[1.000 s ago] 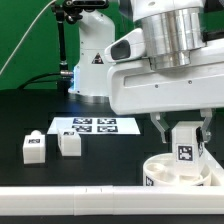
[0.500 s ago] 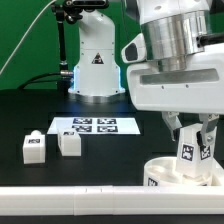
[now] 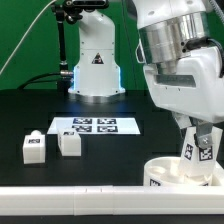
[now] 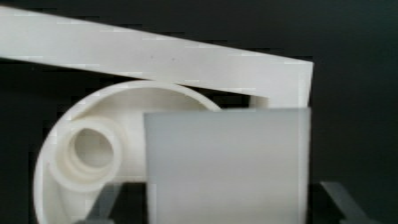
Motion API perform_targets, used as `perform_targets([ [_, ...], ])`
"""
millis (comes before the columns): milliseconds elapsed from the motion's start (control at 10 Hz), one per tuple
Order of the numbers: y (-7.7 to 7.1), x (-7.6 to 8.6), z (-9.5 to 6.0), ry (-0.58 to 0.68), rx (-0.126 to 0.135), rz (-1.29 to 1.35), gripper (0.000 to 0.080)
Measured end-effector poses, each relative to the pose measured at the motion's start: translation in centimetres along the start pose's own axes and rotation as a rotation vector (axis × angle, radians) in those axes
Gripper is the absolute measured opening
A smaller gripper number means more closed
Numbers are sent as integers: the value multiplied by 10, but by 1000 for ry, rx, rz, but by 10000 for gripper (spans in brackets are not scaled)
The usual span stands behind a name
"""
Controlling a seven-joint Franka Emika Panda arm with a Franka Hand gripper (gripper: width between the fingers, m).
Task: Assemble stool
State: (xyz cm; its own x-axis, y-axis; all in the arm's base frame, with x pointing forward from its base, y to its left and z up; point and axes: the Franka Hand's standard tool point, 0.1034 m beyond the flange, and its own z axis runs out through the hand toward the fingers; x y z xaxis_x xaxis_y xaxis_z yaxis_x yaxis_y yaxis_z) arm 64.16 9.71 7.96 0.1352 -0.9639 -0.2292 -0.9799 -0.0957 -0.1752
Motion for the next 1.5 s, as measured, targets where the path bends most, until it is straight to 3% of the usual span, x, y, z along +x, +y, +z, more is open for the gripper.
perform_targets([
  [100,0,-2,0,-7,2,30,404],
  [200,0,-3,0,-9,1,4,404],
  [300,-3,-2,-4,-14,-1,-50,582],
  [400,-5,-5,-9,-23,-9,-88,636],
  [500,-8,-11,-15,-34,-19,-100,636],
  [600,-11,-14,-20,-35,-12,-127,648],
  [1100,-10,-13,-18,-38,-7,-559,649],
  [1500,-13,-19,-23,-9,-30,-1040,649],
])
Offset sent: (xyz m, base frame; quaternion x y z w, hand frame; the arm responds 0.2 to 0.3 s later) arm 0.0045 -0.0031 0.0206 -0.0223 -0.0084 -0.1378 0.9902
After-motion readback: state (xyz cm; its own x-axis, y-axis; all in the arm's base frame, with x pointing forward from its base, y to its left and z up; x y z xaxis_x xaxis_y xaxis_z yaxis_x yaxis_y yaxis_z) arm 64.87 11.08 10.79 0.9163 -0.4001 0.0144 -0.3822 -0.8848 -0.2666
